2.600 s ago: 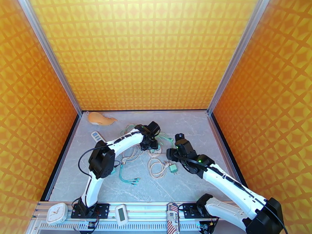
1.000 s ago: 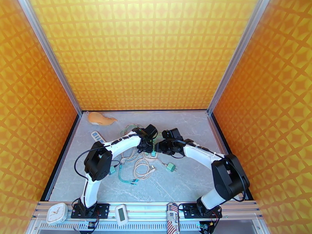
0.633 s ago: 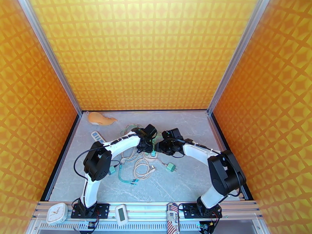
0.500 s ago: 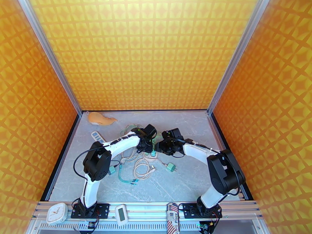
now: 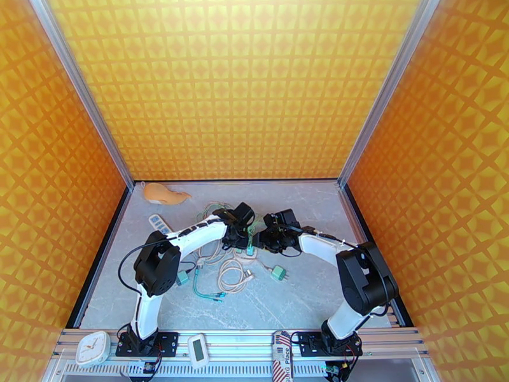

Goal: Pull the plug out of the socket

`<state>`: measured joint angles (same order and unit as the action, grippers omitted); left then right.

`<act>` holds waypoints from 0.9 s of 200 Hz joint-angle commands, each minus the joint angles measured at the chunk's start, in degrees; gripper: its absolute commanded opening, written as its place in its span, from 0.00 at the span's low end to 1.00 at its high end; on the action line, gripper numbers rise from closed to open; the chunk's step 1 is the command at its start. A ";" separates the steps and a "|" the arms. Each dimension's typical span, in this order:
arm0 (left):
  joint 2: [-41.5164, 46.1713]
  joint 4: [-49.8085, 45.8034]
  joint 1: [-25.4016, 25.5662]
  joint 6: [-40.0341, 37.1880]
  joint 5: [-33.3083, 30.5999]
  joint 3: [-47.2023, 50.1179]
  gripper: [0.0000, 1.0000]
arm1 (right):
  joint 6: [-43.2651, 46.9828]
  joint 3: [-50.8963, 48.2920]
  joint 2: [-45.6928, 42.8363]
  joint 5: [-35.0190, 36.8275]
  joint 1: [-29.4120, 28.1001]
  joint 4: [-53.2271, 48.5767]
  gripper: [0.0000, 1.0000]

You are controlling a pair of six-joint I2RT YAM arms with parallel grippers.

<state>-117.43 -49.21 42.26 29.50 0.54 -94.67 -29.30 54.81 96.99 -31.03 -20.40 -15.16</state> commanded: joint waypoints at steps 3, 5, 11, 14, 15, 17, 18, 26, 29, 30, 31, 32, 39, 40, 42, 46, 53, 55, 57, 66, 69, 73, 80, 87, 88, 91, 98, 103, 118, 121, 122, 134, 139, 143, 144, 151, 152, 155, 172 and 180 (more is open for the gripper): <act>3.44 1.04 -0.93 2.03 4.64 0.69 0.27 | 3.31 -3.60 3.22 11.57 -0.49 -11.93 0.49; 3.54 1.11 -0.95 2.05 4.74 0.71 0.27 | 3.33 -3.62 3.17 11.68 -0.51 -11.92 0.49; 3.84 1.15 -1.03 2.16 4.87 0.57 0.27 | 3.49 -3.73 3.20 11.78 -0.43 -12.00 0.49; 3.93 1.21 -1.04 2.22 4.83 0.60 0.27 | 3.47 -3.86 3.21 11.83 -0.46 -12.04 0.49; 3.95 1.17 -1.04 2.14 4.87 0.57 0.27 | 3.47 -3.80 3.16 11.85 -0.44 -12.07 0.49; 3.96 1.21 -1.08 2.12 4.84 0.55 0.27 | 3.46 -3.80 3.13 11.82 -0.43 -11.99 0.49; 4.00 1.22 -1.06 2.09 4.83 0.55 0.27 | 3.46 -3.82 3.12 11.80 -0.43 -11.95 0.49; 4.05 1.09 -1.04 1.90 4.87 0.32 0.27 | 3.47 -3.91 3.12 11.63 -0.46 -11.92 0.49; 4.05 0.99 -0.96 1.87 4.91 0.22 0.27 | 3.44 -3.92 3.07 11.52 -0.43 -11.73 0.49; 4.05 0.97 -0.96 1.83 4.91 0.20 0.26 | 3.41 -3.92 3.05 11.43 -0.47 -11.73 0.49; 4.05 0.92 -0.95 1.81 4.87 0.20 0.26 | 3.39 -3.87 3.08 11.38 -0.45 -11.65 0.49; 4.05 0.89 -0.95 1.76 4.85 0.15 0.26 | 3.42 -3.85 3.06 11.32 -0.44 -11.60 0.49; 3.88 0.63 -0.96 1.51 4.75 0.06 0.26 | 3.33 -3.84 3.19 11.09 -0.54 -11.44 0.49; 3.83 0.62 -0.91 1.48 4.65 0.04 0.26 | 3.31 -3.83 3.20 11.04 -0.52 -11.41 0.49; 3.75 0.52 -0.88 1.47 4.56 0.06 0.26 | 3.29 -3.79 3.25 10.96 -0.54 -11.33 0.49; 3.63 0.35 -0.74 1.39 4.30 0.09 0.25 | 3.20 -3.72 3.35 10.77 -0.52 -11.23 0.49; 3.35 -0.05 -0.45 1.33 3.58 0.02 0.25 | 3.13 -3.61 3.51 10.14 -0.52 -10.88 0.49; 3.28 -0.13 -0.32 1.33 3.33 0.02 0.25 | 3.00 -3.60 3.61 10.03 -0.60 -10.75 0.49; 3.24 -0.21 -0.22 1.35 3.04 0.02 0.25 | 2.97 -3.57 3.61 9.89 -0.60 -10.66 0.49; 3.00 -0.65 0.37 1.19 2.07 -0.09 0.25 | 2.69 -3.39 4.05 9.55 -0.79 -10.27 0.49; 2.85 -0.77 0.56 1.18 1.72 -0.13 0.25 | 2.67 -3.30 4.18 9.43 -0.89 -10.27 0.49; 2.72 -0.92 0.90 1.03 1.22 -0.20 0.25 | 2.61 -3.10 4.38 9.42 -1.10 -10.24 0.49; 2.51 -1.32 1.46 0.75 0.25 -0.41 0.25 | 2.65 -2.87 4.66 9.49 -1.45 -10.24 0.49; 2.33 -1.72 2.04 0.46 -0.98 -0.73 0.25 | 2.58 -2.65 5.06 9.46 -1.79 -10.36 0.49; 2.31 -1.79 2.13 0.42 -1.15 -0.80 0.25 | 2.58 -2.58 5.10 9.48 -1.81 -10.39 0.49; 2.20 -1.97 2.41 0.31 -1.60 -0.92 0.25 | 2.59 -2.50 5.23 9.56 -1.98 -10.40 0.49; 2.03 -2.24 2.89 -0.03 -2.54 -1.25 0.25 | 2.52 -2.25 5.56 9.66 -2.24 -10.42 0.49; 1.95 -2.29 3.31 -0.26 -2.88 -1.35 0.24 | 2.53 -2.18 5.75 9.68 -2.43 -10.42 0.49; 1.81 -2.32 4.21 -0.91 -3.97 -1.52 0.24 | 2.36 -1.99 6.37 9.82 -2.88 -10.44 0.48; 1.77 -2.29 4.35 -1.00 -4.08 -1.57 0.24 | 2.33 -1.96 6.52 9.82 -2.89 -10.42 0.48; 1.77 -2.25 4.42 -1.05 -4.16 -1.57 0.23 | 2.33 -1.97 6.58 9.83 -2.89 -10.42 0.48; 1.99 -1.84 4.72 -1.53 -4.57 -1.37 0.22 | 2.29 -1.98 6.74 10.07 -3.02 -10.58 0.48; 2.18 -1.62 4.81 -1.75 -4.56 -1.24 0.22 | 2.32 -1.90 6.79 10.19 -2.98 -10.67 0.48; 2.34 -1.43 4.90 -1.72 -4.58 -1.19 0.22 | 2.36 -1.97 6.78 10.33 -3.04 -10.76 0.48; 2.32 -1.42 4.92 -1.77 -4.53 -1.16 0.22 | 2.34 -1.93 6.75 10.31 -3.01 -10.77 0.48; 2.56 -1.48 4.80 -1.86 -4.62 -1.31 0.22 | 2.54 -1.85 6.72 10.53 -3.06 -10.98 0.48; 2.60 -1.49 4.73 -1.83 -4.60 -1.31 0.22 | 2.51 -1.87 6.72 10.54 -3.06 -11.01 0.48; 2.56 -1.57 4.69 -1.78 -4.66 -1.37 0.22 | 2.58 -1.85 6.75 10.55 -3.06 -11.11 0.48; 2.62 -2.45 3.95 -1.27 -4.16 -2.56 0.21 | 2.81 -1.90 6.80 10.89 -3.06 -11.43 0.48; 2.50 -2.86 3.22 -0.78 -3.28 -3.05 0.20 | 2.92 -1.90 6.73 11.04 -3.13 -11.55 0.48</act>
<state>-116.97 -49.52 45.17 29.43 -5.89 -94.52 -27.99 56.42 97.93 -29.91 -21.63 -16.12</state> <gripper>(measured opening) 0.300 0.482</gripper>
